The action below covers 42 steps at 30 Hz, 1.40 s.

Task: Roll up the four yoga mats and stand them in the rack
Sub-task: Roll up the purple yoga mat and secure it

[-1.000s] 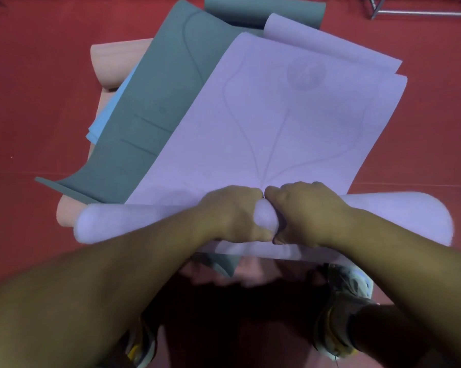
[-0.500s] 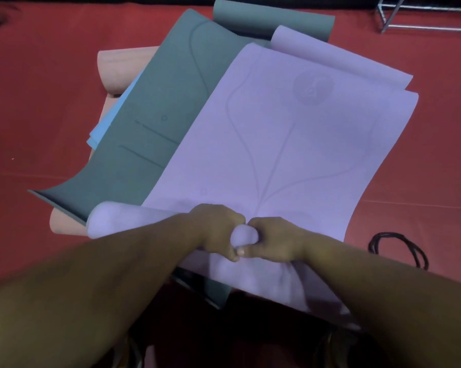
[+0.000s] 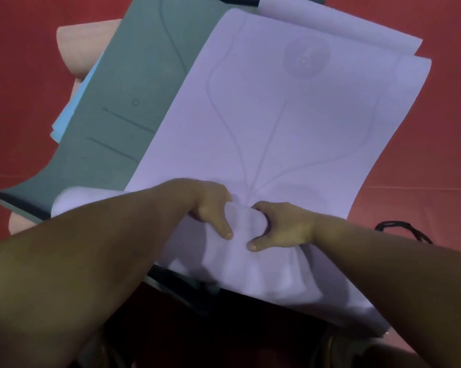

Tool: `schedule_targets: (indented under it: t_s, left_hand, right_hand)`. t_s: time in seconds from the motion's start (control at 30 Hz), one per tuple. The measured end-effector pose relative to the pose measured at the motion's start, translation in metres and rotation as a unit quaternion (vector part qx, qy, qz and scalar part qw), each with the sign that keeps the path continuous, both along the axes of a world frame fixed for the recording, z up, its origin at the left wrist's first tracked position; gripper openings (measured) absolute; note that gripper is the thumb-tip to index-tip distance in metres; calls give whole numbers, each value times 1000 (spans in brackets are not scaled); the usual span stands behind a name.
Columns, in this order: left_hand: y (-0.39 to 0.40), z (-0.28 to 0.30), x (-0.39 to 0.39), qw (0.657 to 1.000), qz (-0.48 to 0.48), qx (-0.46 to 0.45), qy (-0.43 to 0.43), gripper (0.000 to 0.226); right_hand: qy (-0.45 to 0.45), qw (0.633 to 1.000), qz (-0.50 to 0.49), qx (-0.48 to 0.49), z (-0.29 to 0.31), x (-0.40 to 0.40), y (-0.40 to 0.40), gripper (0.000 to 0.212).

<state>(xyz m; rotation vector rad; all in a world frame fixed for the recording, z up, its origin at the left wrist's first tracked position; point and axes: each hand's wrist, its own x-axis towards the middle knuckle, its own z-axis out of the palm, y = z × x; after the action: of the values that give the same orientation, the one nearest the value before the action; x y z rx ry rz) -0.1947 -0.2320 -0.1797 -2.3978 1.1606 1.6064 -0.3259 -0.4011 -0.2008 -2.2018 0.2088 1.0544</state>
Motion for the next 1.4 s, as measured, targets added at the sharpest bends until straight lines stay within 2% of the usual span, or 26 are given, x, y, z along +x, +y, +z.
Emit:
schedule_targets:
  t_s: [0.1, 0.17, 0.23, 0.3, 0.47, 0.6, 0.7, 0.8, 0.93, 1.0, 1.1, 1.17, 1.2, 1.3, 1.33, 1.4]
  left_hand:
    - [10, 19, -14, 999, -21, -19, -29, 39]
    - [17, 38, -26, 992, -58, -48, -103, 49]
    - [26, 58, -38, 975, -96, -69, -187, 53]
    - [38, 76, -49, 966, -115, -68, -220, 55]
    - [64, 108, -70, 977, -98, -57, -182, 58]
    - [69, 137, -78, 977, -98, -74, -174, 47]
    - [68, 151, -90, 966, -103, -77, -226, 41]
    - [68, 157, -104, 946, -116, -96, -286, 33]
    - [71, 163, -120, 925, -150, -90, -338, 46]
    - [78, 161, -123, 929, -129, -92, -333, 51]
    - [92, 149, -127, 957, -73, -104, -260, 49]
    - [95, 141, -134, 962, -72, -106, -242, 47]
    - [94, 139, -137, 959, -70, -107, -253, 43]
    - [87, 135, -145, 944, -43, -108, -310, 33]
    - [85, 135, -147, 941, -39, -105, -321, 32]
    - [84, 134, -147, 941, -39, -90, -325, 29]
  right_hand:
    - [57, 997, 20, 40, 26, 8, -8, 43]
    - [73, 996, 48, 29, 52, 11, -3, 33]
    - [57, 994, 92, -7, 78, 10, 12, 38]
    - [9, 990, 121, -72, 101, 2, 32, 50]
    - [-146, 953, 131, -229, 129, -36, 67, 56]
    - [-211, 929, 86, -291, 143, -68, 78, 59]
    - [-237, 922, 55, -303, 152, -90, 84, 63]
    - [-231, 935, -2, -269, 162, -105, 88, 65]
    - [-220, 937, -40, -268, 164, -111, 93, 59]
    - [-238, 929, -41, -281, 157, -111, 99, 57]
    - [-246, 920, -15, -305, 149, -116, 104, 56]
    - [-235, 919, -1, -316, 147, -122, 107, 56]
    - [-242, 913, 13, -327, 144, -124, 109, 54]
    - [-323, 865, 70, -377, 133, -127, 114, 41]
    - [-331, 862, 63, -379, 132, -127, 116, 41]
    - [-299, 887, 50, -350, 130, -128, 118, 42]
